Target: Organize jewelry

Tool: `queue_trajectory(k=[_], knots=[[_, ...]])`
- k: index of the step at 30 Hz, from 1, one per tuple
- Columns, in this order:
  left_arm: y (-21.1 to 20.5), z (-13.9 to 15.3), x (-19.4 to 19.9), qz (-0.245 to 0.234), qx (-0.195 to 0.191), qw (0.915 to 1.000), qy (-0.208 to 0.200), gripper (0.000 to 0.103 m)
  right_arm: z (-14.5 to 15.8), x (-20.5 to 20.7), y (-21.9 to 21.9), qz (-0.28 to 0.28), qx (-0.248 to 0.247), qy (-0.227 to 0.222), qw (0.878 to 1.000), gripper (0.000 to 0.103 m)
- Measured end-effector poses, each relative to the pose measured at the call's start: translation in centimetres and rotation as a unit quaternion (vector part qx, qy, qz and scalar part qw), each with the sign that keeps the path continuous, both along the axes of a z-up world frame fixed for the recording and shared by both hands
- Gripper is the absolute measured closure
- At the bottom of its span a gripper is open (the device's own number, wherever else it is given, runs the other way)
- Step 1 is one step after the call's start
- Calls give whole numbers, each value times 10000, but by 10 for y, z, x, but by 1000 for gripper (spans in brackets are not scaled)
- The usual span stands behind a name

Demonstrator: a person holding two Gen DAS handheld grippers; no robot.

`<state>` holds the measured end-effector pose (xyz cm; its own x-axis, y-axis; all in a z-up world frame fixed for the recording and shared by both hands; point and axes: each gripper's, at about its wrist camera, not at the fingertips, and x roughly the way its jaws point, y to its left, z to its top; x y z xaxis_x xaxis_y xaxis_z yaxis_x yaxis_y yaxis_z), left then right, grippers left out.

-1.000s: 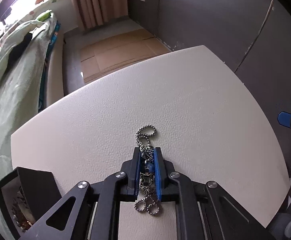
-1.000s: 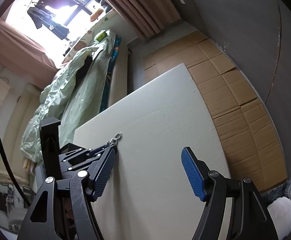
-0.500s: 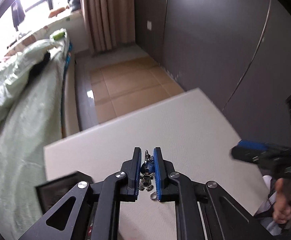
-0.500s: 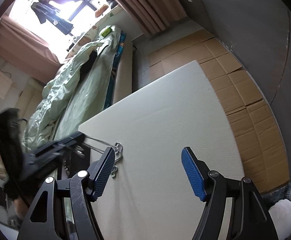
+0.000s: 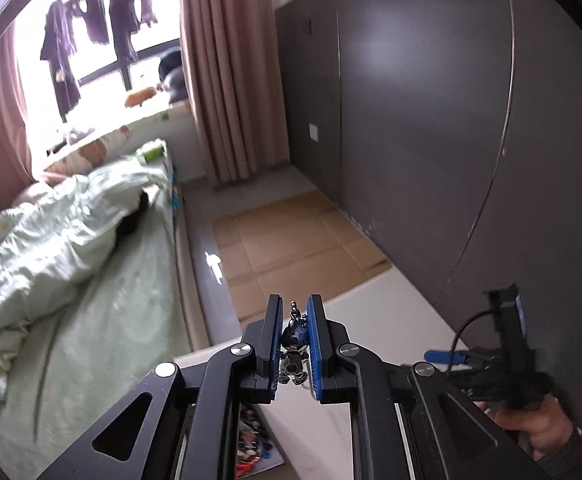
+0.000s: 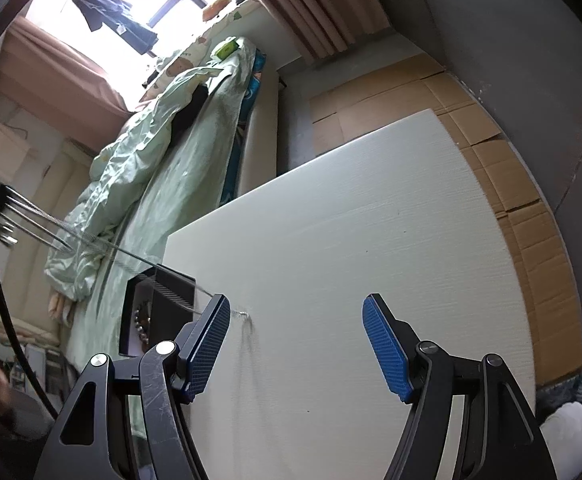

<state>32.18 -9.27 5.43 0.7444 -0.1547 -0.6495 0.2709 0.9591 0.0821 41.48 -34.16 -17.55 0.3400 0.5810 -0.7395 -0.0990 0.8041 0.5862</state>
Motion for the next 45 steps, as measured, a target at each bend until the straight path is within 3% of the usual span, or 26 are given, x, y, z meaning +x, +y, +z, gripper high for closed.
queue_trajectory(k=[8, 15, 23, 32, 33, 36, 37, 41, 45], knots=[[27, 39, -1, 225, 196, 9989, -355, 90, 0, -1, 11, 104, -32, 24, 9999, 34], [52, 42, -4, 447, 237, 9980, -372, 90, -1, -2, 16, 163, -108, 22, 9998, 34], [74, 19, -9, 653, 172, 9975, -209, 90, 5, -6, 24, 248, -181, -92, 9995, 34], [83, -47, -1, 758, -80, 9962, 424, 89, 20, -17, 38, 491, -176, -382, 9979, 34], [84, -56, -1, 778, -140, 9954, 544, 82, 21, -20, 38, 508, -197, -409, 9977, 34], [89, -74, -5, 878, -375, 9932, 665, 27, 25, -26, 40, 520, -285, -451, 9972, 24], [89, -76, -10, 920, -402, 9932, 593, 19, 27, -29, 40, 498, -308, -474, 9972, 19], [89, -87, -25, 988, -564, 9914, 648, 19, 40, -36, 34, 302, -306, -647, 9970, 4], [87, -90, -45, 1008, -604, 9911, 622, 19, 53, -52, 26, 82, -230, -809, 9964, 0]])
